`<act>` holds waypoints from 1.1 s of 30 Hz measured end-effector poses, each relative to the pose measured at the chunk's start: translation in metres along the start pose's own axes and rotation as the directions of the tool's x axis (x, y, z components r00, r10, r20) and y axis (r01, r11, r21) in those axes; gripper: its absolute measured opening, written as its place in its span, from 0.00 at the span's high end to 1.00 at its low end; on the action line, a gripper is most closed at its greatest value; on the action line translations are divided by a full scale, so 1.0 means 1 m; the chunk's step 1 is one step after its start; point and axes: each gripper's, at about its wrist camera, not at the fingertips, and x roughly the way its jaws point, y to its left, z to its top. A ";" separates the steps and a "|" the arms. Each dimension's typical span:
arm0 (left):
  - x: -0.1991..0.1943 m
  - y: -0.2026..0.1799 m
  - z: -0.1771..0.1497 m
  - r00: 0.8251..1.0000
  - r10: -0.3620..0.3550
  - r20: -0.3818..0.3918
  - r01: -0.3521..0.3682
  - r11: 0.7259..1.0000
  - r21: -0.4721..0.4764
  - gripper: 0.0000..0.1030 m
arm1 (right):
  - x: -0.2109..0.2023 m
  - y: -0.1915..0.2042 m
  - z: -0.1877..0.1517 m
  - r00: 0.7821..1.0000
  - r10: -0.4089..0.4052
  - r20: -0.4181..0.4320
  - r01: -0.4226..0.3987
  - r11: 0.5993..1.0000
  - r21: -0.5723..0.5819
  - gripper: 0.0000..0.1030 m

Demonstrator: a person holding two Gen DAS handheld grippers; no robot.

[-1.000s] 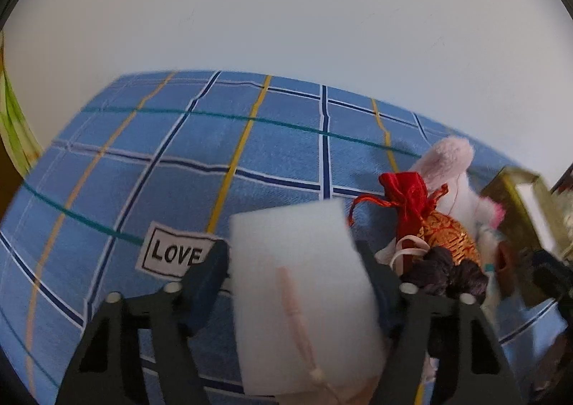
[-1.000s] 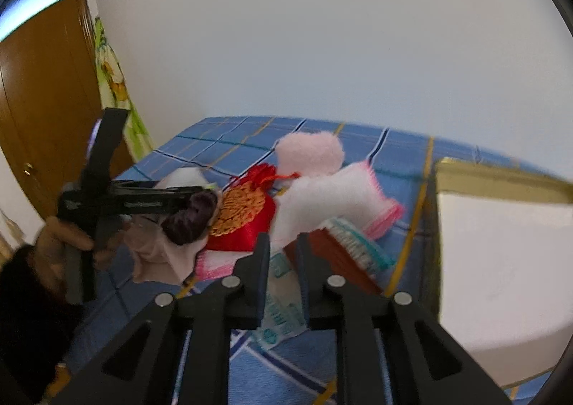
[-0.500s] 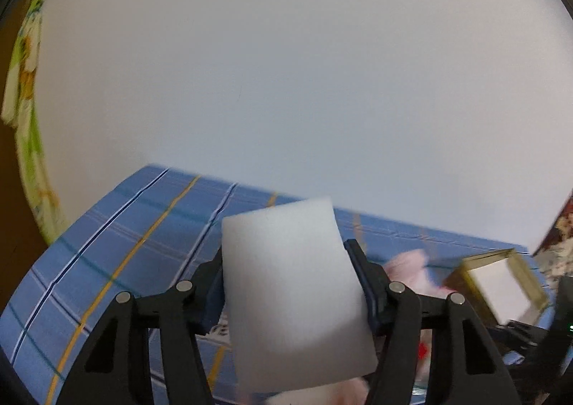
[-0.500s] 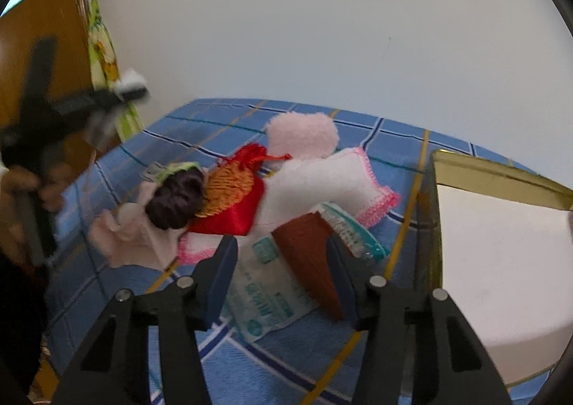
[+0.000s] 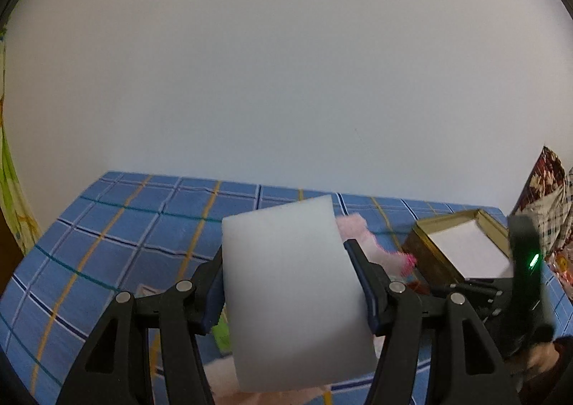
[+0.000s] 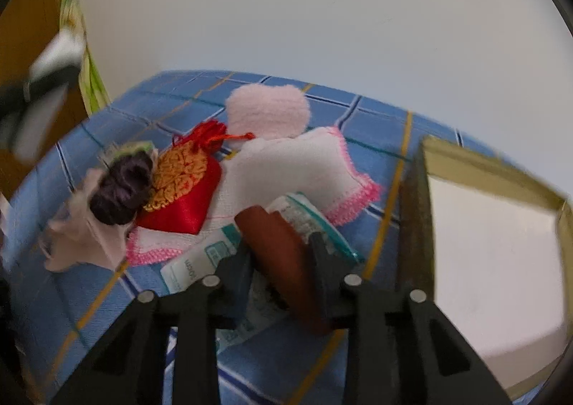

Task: Organize soft objects
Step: 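Carry the sponge and roll into the gold tin and release both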

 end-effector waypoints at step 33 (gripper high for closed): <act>0.087 -0.271 -0.030 0.948 -0.262 -0.179 0.293 0.940 0.176 0.40 | -0.145 -0.189 -0.055 0.835 -0.508 0.210 0.413 0.832 0.371 0.85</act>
